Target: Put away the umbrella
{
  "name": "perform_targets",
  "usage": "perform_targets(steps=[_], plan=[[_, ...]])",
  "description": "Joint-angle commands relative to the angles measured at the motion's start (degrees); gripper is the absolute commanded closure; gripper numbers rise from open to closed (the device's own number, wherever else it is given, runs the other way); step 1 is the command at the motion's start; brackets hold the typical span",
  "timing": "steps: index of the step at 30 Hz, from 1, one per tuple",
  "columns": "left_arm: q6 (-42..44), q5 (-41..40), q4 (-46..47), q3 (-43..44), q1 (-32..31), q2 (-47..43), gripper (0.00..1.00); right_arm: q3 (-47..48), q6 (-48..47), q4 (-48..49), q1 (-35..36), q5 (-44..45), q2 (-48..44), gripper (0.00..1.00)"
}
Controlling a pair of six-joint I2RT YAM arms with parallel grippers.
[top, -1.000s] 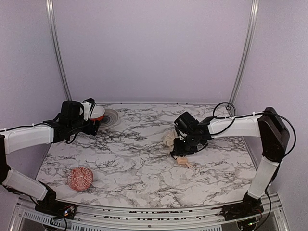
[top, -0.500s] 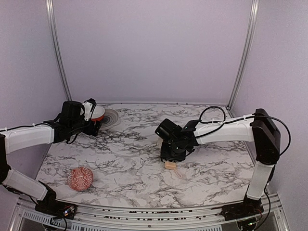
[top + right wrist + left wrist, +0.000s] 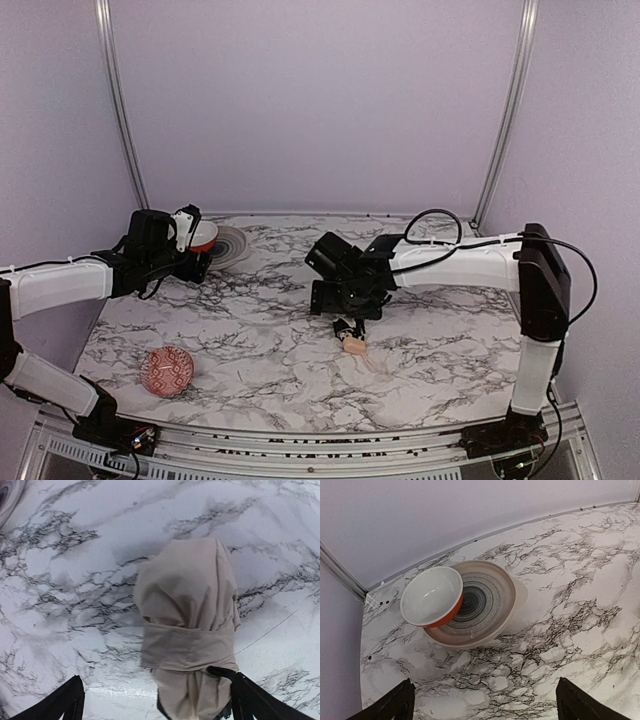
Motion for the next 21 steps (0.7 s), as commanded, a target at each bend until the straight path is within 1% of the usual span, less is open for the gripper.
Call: perform_targets(steps=[1,3,6,8,10,11,13,15,17,20,21], plan=[[0.31,0.38,-1.44,0.69,-0.17,0.26,0.01,5.95,-6.38,-2.05,1.95,8.04,-4.58,0.00],[0.27,0.36,-1.45,0.69,-0.14,0.28,0.01,3.52,-11.87,3.02,1.30,7.77,-8.81,0.00],[0.21,0.07,-1.45,0.61,-0.12,0.28,0.01,-3.73,-21.45,12.83,-2.16,2.42,-17.16,0.00],[-0.47,-0.80,-1.17,0.53,-0.19,0.15,0.01,-11.35,-24.83,19.96,-7.94,-3.44,-25.22,0.00],[-1.03,-1.85,-0.65,0.22,-0.14,-0.05,0.01,-19.14,-26.55,28.01,-14.52,-5.94,-34.10,0.00],[-1.25,-2.46,-0.14,-0.06,-0.16,-0.29,0.01,-23.54,-27.66,32.29,-17.43,-5.91,-38.35,0.00],[-1.50,-3.72,0.62,-0.49,-0.14,-0.49,0.01,-31.08,-30.44,38.80,-22.30,-2.79,-46.01,0.00],[-1.72,-5.10,1.01,-0.79,-0.12,-0.68,0.01,-36.00,-32.72,40.41,-28.00,-1.65,-51.20,0.00],[-2.23,-6.70,1.08,-1.20,-0.08,-0.81,0.01,-38.98,-34.81,40.00,-34.60,-4.00,-53.61,0.00],[-3.17,-9.66,4.69,-2.18,0.27,-1.09,0.01,-42.14,-38.27,40.39,-43.47,-9.10,-53.19,0.00],[-3.88,-10.48,5.52,-3.42,0.53,-1.30,0.01,-42.81,-39.36,40.93,-44.55,-9.86,-52.42,0.00]])
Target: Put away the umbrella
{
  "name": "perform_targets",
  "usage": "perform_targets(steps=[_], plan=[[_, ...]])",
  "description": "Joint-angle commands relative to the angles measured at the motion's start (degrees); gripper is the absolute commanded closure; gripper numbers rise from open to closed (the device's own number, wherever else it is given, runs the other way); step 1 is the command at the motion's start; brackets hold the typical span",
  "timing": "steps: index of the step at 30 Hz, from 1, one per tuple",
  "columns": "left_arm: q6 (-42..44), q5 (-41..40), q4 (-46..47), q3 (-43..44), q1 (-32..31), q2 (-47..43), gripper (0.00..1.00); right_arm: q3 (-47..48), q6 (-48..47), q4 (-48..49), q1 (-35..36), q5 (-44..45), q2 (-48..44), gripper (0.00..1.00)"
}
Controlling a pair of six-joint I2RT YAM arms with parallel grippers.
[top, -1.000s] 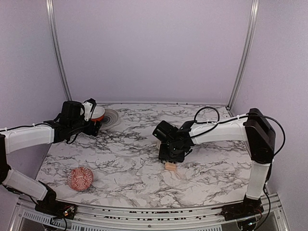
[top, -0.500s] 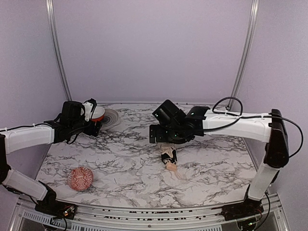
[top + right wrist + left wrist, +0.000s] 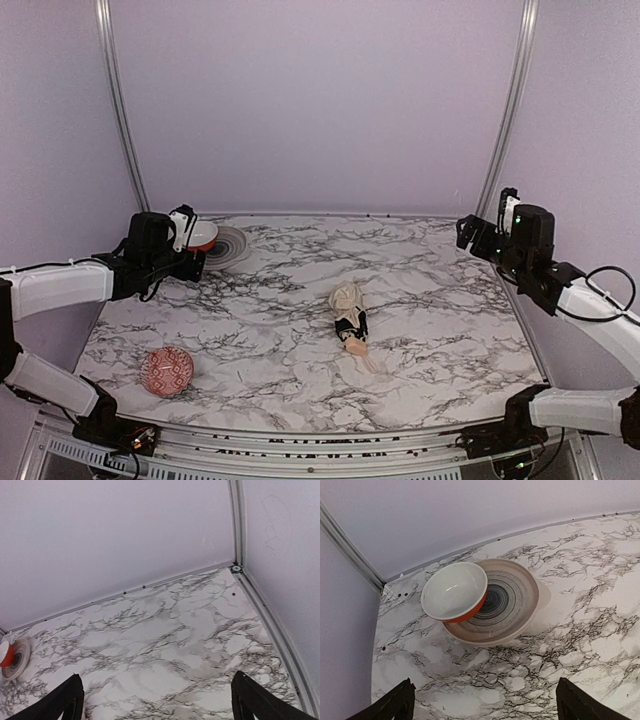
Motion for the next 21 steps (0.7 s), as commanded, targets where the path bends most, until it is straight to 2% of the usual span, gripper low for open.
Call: perform_targets(steps=[1,7,12,16,21], plan=[[-2.91,-5.36,4.74,-3.41,1.35,-1.49,0.01,-3.43,-7.82,4.80,-8.49,-5.72,2.98,0.00],[-6.71,-6.84,9.61,-7.03,7.29,-3.29,0.01,-8.05,-12.42,15.91,-12.46,-12.37,7.03,0.00],[-9.84,-4.03,16.31,-11.87,11.94,-4.54,0.01,-10.07,-8.99,16.95,-12.59,-3.82,11.38,0.00],[-10.86,-2.97,20.51,-15.24,14.17,-5.58,0.01,-11.95,-8.97,16.86,-12.54,-2.42,12.81,0.00],[-12.28,-1.65,26.76,-18.90,15.96,-6.41,0.01,-15.66,-8.23,21.12,-12.56,0.26,11.52,0.00]])
